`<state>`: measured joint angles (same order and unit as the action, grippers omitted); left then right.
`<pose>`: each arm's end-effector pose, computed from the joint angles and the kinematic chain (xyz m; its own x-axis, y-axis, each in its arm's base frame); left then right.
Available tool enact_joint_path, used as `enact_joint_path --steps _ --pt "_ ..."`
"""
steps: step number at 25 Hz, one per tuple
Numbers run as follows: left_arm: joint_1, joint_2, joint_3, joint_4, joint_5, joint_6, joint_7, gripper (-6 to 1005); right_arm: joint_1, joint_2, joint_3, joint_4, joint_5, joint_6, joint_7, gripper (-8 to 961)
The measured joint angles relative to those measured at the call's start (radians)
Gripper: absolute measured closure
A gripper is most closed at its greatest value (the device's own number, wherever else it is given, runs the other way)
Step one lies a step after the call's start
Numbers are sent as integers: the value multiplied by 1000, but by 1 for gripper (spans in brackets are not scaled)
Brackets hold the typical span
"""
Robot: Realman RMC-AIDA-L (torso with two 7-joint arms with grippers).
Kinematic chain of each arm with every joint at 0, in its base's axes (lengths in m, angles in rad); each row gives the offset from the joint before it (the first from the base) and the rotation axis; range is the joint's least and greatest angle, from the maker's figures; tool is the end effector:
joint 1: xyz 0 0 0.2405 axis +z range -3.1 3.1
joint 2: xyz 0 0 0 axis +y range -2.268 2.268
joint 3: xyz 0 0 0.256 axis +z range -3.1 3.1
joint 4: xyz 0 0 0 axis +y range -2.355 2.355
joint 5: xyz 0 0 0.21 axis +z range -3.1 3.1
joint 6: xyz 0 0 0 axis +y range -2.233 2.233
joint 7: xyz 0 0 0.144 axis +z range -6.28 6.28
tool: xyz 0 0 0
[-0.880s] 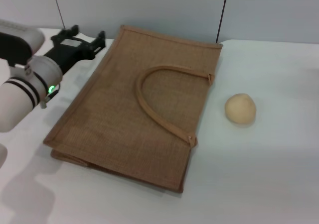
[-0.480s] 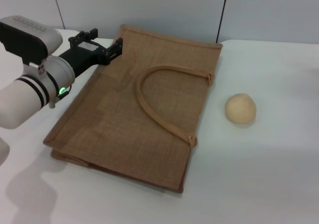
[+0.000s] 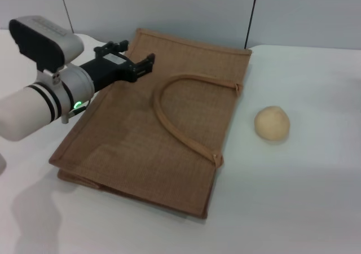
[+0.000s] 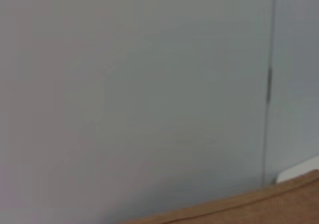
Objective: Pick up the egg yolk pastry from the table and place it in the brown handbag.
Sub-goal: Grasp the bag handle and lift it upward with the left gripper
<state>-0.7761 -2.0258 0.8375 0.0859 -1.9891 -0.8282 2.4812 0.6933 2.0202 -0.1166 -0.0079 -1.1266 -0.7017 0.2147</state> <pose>-0.2685 0.4266 -0.0280 0.8070 0.1863 0.5604 0.5662 -0.5136 -0.6447 0.3532 0.4083 0.0196 0.7011 -0.2462 -0.6692 -0.6821 0.0421 -0.7301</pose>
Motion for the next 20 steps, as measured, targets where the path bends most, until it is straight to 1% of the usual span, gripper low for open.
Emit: enact_joint_path --steps 1,4,17,19,20 --pt "-2 0 0 26 81 1 -63 229 1 0 0 -4 0 6 0 65" --pt "-4 0 0 43 137 1 -115 229 1 0 0 -5 1 7 1 66" --pt "-15 5 0 179 464 3 -501 231 5 0 0 -8 1 22 7 70" --pt "-21 7 0 195 517 4 -557 231 5 0 0 -8 1 23 8 70" --pt "-26 7 0 211 574 4 -612 231 5 0 0 -8 1 23 8 71"
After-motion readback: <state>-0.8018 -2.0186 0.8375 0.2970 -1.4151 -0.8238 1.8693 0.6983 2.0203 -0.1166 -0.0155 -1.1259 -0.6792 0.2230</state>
